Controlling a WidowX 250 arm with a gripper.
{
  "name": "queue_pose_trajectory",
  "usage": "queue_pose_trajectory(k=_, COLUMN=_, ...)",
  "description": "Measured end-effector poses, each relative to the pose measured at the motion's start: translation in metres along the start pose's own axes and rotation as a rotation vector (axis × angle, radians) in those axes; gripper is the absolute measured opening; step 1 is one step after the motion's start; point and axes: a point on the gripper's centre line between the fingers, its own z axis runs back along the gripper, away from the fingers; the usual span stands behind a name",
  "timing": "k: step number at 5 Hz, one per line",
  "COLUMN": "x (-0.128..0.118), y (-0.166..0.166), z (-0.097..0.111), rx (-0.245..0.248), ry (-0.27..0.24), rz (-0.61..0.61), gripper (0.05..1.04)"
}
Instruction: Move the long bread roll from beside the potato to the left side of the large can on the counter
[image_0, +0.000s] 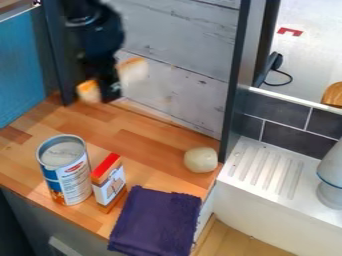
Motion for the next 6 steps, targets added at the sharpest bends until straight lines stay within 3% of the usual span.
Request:
queue_pose_trajectory(k=2, x=-0.049, y=0.053, z=-0.032, rx=-0.006, ry=0.086, rz=0.096, gripper=0.71)
queue_pose_trajectory(k=3, x=-0.082, y=0.079, z=-0.032, rx=0.013, ry=0.079, rz=0.184, gripper=0.71)
queue_pose_trajectory(k=4, x=-0.106, y=0.088, z=-0.052, rx=-0.023, ry=0.12, rz=0.238, gripper=0.71)
queue_pose_trajectory(k=5, x=-0.129, y=0.097, z=-0.066, rx=-0.001, ry=0.115, rz=0.296, gripper=0.71)
queue_pose_trajectory(k=6, x=-0.135, y=0.095, z=-0.099, rx=-0.034, ry=0.102, rz=0.327, gripper=0.71)
